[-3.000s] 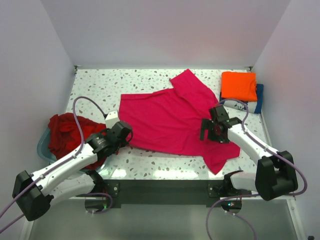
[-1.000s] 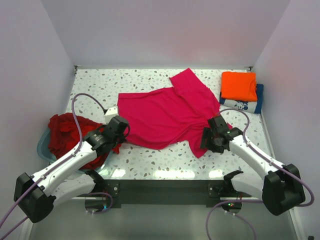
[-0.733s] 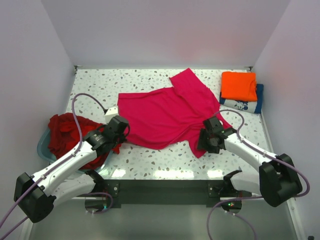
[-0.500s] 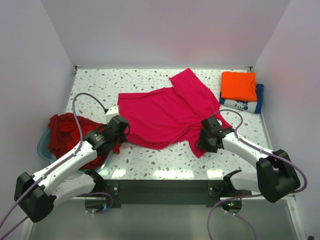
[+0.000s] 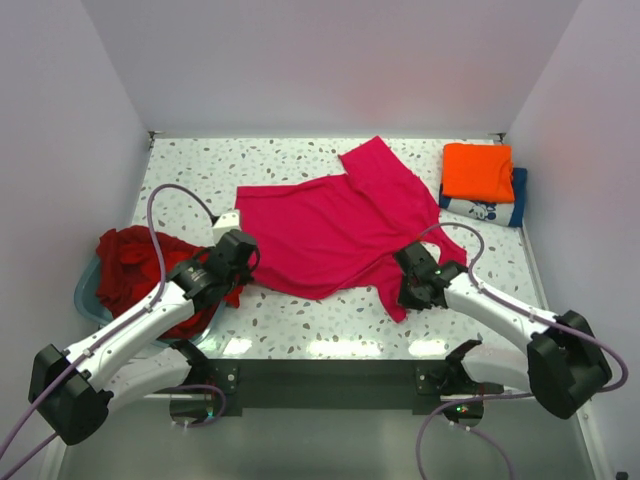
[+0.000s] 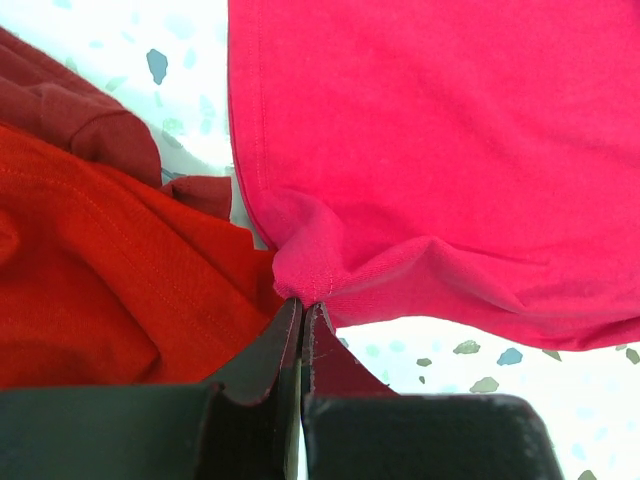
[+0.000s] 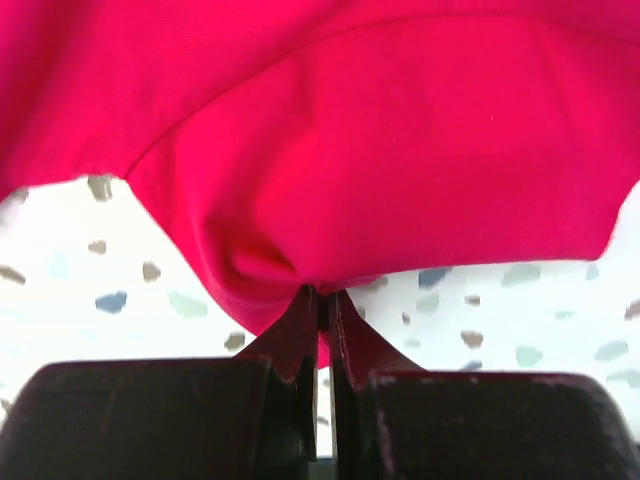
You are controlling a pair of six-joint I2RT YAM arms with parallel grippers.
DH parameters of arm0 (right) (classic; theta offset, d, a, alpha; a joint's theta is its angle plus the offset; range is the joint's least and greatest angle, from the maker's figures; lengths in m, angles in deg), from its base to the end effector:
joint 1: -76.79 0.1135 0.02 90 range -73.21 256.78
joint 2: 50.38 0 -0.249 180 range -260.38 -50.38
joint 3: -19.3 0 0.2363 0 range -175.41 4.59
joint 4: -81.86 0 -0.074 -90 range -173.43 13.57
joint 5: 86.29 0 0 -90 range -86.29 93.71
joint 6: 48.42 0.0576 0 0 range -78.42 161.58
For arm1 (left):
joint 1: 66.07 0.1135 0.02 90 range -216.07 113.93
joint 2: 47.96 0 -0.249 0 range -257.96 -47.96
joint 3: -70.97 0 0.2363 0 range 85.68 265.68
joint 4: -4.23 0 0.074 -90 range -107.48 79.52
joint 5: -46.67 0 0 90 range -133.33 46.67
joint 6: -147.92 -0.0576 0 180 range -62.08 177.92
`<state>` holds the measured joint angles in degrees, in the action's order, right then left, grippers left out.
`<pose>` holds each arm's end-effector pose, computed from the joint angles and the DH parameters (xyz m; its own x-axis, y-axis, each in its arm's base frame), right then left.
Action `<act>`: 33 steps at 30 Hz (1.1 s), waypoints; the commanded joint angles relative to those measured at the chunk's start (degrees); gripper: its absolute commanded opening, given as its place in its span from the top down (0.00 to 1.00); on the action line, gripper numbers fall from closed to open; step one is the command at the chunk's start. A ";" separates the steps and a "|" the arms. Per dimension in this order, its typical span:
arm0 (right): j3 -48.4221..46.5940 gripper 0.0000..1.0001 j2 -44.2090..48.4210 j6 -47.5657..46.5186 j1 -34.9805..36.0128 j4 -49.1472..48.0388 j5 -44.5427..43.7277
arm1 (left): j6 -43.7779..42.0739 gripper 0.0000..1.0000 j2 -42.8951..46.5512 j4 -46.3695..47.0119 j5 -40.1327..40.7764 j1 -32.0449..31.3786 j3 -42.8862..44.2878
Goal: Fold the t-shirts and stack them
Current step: Flatten the tshirt out
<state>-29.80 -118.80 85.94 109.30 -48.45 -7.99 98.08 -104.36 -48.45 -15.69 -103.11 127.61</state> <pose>0.1734 0.0966 0.1451 -0.8880 0.2459 -0.3885 0.2180 0.9691 0.1151 0.1715 -0.0960 0.2228 -0.6822 -0.2010 -0.7031 -0.1728 0.9786 -0.1121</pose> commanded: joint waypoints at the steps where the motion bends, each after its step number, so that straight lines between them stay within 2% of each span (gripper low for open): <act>1: -1.64 1.00 4.95 5.99 2.73 8.94 -4.20 | -2.98 1.00 0.06 3.35 -0.21 0.74 1.05; 11: -4.19 1.00 7.34 15.14 11.78 21.87 -8.95 | -5.44 1.00 -0.02 5.46 -2.24 1.27 0.61; 19: -10.95 1.00 1.55 21.03 20.83 29.61 -13.69 | -6.15 1.00 -0.29 5.98 -3.91 1.44 0.61; 25: -14.38 1.00 -5.39 24.45 26.98 31.02 -13.96 | -6.41 1.00 -0.46 6.16 -4.17 1.53 0.61; 33: -18.78 0.94 -7.69 26.66 33.75 32.25 -12.20 | -6.59 1.00 -0.99 6.34 -4.61 1.70 0.52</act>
<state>-45.21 -126.63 109.31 141.41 -18.83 -19.31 92.75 -105.30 -44.39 -19.89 -102.06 127.61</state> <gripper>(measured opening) 0.048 0.021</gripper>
